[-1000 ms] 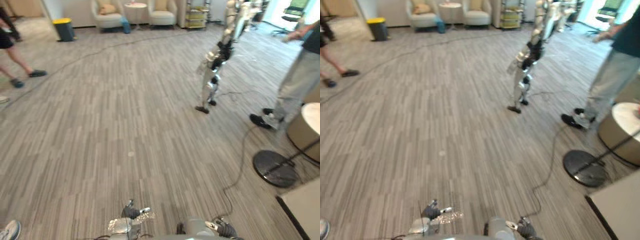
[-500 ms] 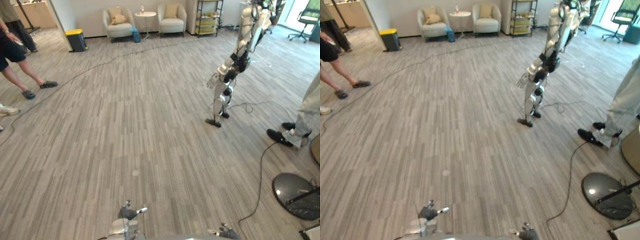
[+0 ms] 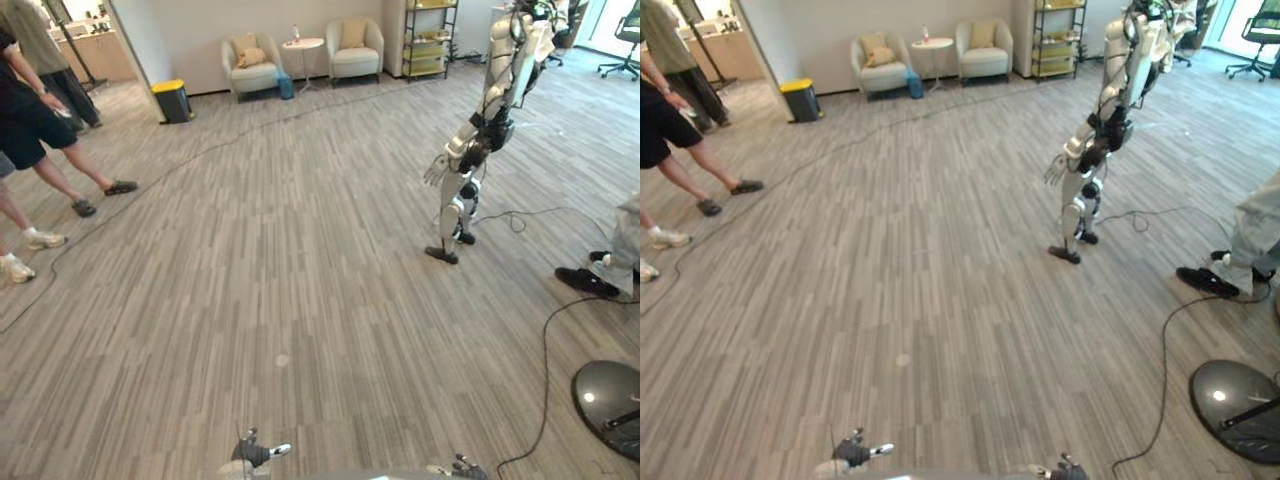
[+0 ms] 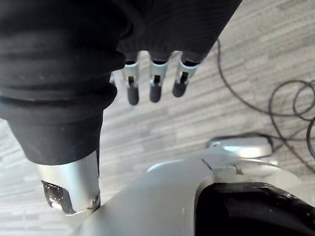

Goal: Organize washtable

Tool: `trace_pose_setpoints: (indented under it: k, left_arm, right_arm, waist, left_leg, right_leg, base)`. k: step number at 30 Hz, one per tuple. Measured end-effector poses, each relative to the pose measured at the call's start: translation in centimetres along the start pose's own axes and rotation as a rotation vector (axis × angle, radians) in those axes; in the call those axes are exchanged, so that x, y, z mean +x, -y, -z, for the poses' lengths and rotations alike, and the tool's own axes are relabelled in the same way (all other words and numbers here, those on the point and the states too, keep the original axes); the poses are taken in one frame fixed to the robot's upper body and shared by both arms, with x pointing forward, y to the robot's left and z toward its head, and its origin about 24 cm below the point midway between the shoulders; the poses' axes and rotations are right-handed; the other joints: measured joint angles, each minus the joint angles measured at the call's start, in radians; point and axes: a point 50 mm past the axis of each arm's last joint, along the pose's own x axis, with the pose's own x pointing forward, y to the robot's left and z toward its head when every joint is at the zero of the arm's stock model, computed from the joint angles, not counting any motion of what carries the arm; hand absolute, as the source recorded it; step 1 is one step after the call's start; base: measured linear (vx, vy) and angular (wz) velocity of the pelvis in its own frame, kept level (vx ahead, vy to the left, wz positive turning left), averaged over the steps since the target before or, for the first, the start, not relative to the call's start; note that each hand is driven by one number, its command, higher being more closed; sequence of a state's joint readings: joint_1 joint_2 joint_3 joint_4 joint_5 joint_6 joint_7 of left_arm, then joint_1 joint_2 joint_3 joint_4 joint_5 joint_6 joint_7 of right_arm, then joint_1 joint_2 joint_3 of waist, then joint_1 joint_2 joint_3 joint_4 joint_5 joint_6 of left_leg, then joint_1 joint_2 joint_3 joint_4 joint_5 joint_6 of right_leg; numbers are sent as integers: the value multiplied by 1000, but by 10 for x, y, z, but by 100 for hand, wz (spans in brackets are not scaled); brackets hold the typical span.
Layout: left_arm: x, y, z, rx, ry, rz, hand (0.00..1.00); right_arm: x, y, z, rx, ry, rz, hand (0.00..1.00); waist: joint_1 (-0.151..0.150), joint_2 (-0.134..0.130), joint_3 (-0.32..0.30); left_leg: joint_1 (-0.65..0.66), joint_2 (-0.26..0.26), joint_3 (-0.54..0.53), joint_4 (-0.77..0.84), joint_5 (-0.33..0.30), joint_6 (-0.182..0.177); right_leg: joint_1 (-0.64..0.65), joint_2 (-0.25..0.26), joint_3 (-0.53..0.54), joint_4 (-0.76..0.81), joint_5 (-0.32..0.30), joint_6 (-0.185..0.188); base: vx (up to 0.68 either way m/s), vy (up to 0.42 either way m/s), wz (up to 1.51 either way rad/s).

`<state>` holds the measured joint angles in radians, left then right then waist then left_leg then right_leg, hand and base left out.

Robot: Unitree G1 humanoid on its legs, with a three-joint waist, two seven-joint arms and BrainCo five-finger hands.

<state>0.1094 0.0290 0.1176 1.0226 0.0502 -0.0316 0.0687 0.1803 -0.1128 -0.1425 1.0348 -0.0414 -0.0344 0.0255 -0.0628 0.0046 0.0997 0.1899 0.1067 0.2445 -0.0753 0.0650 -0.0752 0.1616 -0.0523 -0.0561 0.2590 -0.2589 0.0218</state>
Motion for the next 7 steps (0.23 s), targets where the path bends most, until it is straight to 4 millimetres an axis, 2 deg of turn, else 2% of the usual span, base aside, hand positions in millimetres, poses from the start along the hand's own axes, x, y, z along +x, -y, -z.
trace_pose_setpoints:
  k: [5, 7]
  left_arm:
    - [1, -9, -2, 9, 4, -19, 0]
    - [1, -11, -2, 12, 5, -25, 0]
  right_arm:
    - [0, -7, 1, -12, -1, -18, 0]
    - [0, -12, -1, -29, 4, -34, 0]
  waist:
    - [16, -38, 2]
    - [17, -44, 5]
  left_leg:
    - [3, -12, 1, -18, 5, -5]
    - [3, -19, -1, -19, 6, -2]
  right_leg:
    - [-6, -9, 5, -2, 2, 1]
    - [-4, -17, 4, -5, 2, 2]
  base:
    - [-21, 0, -1]
    - [0, 0, 0]
